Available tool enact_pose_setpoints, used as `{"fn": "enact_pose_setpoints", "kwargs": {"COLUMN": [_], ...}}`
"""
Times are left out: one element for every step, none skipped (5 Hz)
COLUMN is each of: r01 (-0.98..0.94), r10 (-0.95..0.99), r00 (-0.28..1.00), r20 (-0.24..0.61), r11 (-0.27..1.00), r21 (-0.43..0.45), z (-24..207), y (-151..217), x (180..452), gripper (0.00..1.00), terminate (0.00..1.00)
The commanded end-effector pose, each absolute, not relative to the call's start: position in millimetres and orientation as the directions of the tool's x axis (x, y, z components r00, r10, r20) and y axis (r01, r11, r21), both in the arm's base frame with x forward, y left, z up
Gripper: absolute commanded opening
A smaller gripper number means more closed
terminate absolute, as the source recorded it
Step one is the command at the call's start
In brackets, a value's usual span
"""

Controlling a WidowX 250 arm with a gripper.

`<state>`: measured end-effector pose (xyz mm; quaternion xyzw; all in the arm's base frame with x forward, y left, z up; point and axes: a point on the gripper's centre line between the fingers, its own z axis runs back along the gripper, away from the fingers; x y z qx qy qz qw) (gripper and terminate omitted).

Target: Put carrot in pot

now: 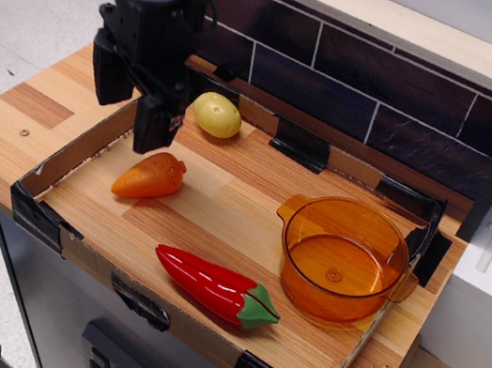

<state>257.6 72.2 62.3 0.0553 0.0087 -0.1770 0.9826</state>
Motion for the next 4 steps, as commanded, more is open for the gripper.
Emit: {"fn": "enact_pose_setpoints", "kwargs": {"r01": [0.406, 0.385, 0.37, 0.368], "r10": [-0.406, -0.382, -0.362, -0.361], "r00": [0.913, 0.923, 0.929, 0.93], "r20": [-0.027, -0.048, -0.076, -0.067], "r11": [0.901, 0.91, 0.914, 0.91], "r21": [0.153, 0.156, 0.166, 0.191], "z": [48.7, 42.6, 29.5, 19.3], "y": [73.0, 68.9, 69.9, 71.7], "x": [264.3, 268.1, 268.7, 270.3], "gripper": [1.0, 1.0, 1.0, 1.0], "terminate": [0.0, 0.0, 0.0, 0.0]}}
